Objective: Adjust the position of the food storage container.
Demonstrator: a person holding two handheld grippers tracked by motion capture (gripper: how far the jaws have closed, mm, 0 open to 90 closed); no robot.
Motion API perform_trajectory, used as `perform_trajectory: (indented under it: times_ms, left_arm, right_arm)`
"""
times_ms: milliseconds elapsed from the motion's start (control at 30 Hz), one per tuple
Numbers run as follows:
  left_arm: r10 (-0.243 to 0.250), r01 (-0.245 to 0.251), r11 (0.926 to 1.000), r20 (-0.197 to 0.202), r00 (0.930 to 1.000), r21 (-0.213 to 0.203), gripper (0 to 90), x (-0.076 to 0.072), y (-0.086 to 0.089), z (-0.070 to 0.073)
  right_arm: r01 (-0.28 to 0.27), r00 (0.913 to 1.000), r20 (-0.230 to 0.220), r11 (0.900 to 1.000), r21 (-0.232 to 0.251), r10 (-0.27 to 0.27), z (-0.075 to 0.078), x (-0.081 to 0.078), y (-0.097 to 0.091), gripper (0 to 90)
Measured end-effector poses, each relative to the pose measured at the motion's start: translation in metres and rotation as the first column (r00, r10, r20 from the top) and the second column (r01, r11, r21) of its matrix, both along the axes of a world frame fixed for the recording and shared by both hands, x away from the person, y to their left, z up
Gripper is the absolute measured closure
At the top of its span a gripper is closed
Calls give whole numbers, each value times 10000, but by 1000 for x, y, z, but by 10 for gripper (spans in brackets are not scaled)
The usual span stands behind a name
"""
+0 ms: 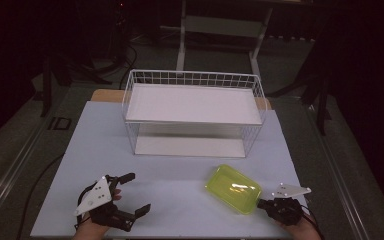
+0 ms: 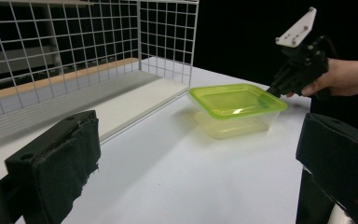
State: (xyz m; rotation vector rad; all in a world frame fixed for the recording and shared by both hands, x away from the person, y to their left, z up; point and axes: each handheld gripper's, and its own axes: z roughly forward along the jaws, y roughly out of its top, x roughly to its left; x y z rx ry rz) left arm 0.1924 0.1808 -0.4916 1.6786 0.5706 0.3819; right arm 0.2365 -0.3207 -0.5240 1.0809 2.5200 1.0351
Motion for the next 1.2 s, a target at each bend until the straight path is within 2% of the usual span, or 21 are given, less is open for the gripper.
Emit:
perform_trajectory:
  times_ms: [67,367,733,1200]
  left_arm:
    - [-29,29,10000,-38,10000,24,4,0,-1,-1]
    - [-138,139,9999,-174,9998,37,4,1,-3,-2]
    - [-162,163,9998,-198,9997,75,4,1,-5,-2]
    - [-241,242,9997,-294,9993,44,4,1,-5,-4]
  right_arm:
    - [101,9999,-49,9999,75,-100,-2,7,2,900]
    - [270,9994,229,9996,-35,-269,-3,23,12,900]
    - [27,9997,263,9997,-229,-21,-3,41,33,900]
    - [-405,9965,719,9983,-420,434,-2,67,73,900]
